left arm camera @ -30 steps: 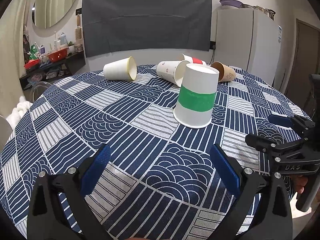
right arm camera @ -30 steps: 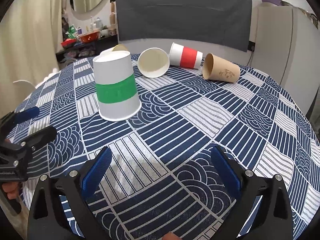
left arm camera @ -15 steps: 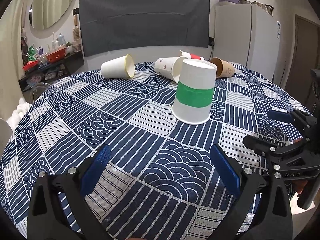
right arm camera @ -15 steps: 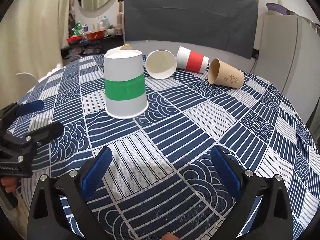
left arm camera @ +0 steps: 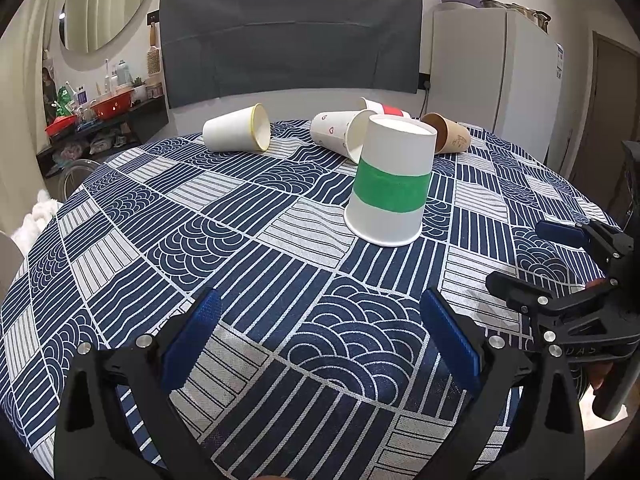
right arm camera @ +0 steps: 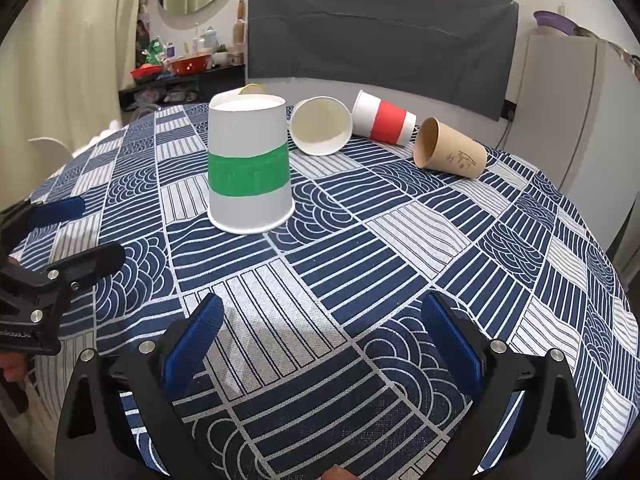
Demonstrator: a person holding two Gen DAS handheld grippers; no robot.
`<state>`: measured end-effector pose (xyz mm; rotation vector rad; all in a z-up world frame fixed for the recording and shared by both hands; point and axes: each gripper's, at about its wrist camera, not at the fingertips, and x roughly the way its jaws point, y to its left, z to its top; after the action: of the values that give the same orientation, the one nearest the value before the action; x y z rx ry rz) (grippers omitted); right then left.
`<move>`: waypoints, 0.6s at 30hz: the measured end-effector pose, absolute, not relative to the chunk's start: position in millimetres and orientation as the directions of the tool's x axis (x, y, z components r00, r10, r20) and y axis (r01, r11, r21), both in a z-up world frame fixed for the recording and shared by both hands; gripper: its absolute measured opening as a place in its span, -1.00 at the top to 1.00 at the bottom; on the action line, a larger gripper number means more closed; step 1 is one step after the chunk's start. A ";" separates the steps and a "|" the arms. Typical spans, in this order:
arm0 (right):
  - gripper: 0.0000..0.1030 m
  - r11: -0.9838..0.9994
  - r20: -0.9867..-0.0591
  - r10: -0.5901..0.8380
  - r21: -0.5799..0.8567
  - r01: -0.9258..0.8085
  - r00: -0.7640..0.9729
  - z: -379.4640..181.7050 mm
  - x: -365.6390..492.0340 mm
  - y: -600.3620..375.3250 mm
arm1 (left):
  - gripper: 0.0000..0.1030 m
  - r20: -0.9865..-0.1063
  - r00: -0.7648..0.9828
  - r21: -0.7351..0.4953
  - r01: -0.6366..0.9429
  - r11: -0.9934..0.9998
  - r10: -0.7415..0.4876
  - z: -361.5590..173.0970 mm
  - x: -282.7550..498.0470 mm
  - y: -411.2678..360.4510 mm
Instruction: Flip cup upside down
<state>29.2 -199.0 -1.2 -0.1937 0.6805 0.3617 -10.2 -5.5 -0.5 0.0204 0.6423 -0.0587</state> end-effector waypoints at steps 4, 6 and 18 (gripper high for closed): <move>-0.84 0.921 -0.648 0.264 -0.050 -0.386 0.714 -1.7 30.3 -200.0 | -0.89 -0.605 0.795 0.000 0.063 0.998 -0.050 -0.9 -9.7 -5.9; -0.84 0.921 -0.649 0.266 -0.047 -0.386 0.713 -1.7 30.4 -200.4 | -0.89 -0.610 0.791 -0.003 0.066 0.998 -0.054 -1.2 -9.0 -5.8; -0.84 0.921 -0.650 0.268 -0.045 -0.388 0.711 -2.2 30.7 -200.4 | -0.89 -0.592 0.805 0.004 0.047 0.999 -0.035 0.3 -11.5 -5.2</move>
<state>30.7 -200.4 -2.2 -0.1836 0.6898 0.3655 -11.5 -5.2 0.3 0.0190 0.6333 -0.0437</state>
